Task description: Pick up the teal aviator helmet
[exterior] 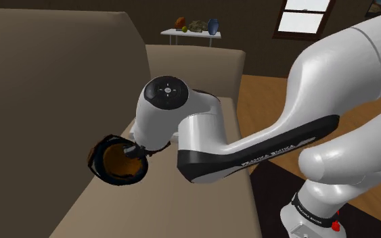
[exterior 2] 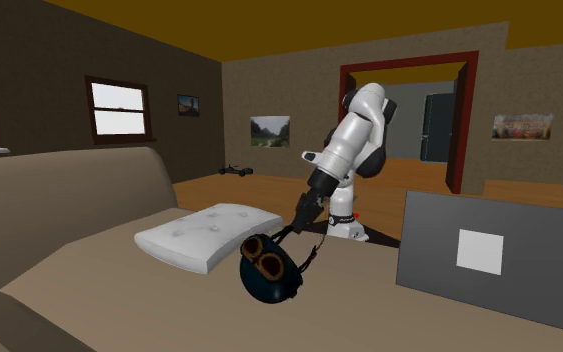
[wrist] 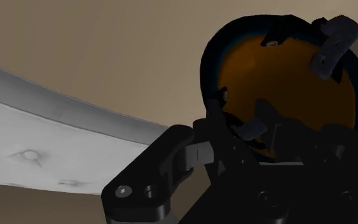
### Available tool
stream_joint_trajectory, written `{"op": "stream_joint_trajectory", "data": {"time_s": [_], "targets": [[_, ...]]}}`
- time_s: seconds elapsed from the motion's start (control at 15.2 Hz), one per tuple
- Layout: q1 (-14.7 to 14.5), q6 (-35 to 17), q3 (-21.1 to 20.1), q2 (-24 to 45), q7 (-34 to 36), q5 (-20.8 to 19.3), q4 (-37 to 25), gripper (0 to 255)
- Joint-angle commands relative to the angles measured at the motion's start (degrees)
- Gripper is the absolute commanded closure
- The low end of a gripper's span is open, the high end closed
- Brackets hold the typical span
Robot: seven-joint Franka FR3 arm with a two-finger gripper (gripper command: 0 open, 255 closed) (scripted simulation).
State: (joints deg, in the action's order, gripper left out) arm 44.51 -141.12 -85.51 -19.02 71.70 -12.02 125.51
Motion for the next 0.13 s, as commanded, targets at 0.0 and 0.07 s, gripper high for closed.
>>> {"op": "stream_joint_trajectory", "data": {"time_s": [0.0, 0.07], "targets": [[-1.47, 0.85, 1.56, 0.1, -0.43, 0.11, -0.49, 255], [-1.47, 0.84, 1.56, 0.09, -0.45, 0.13, -0.49, 255]]}}
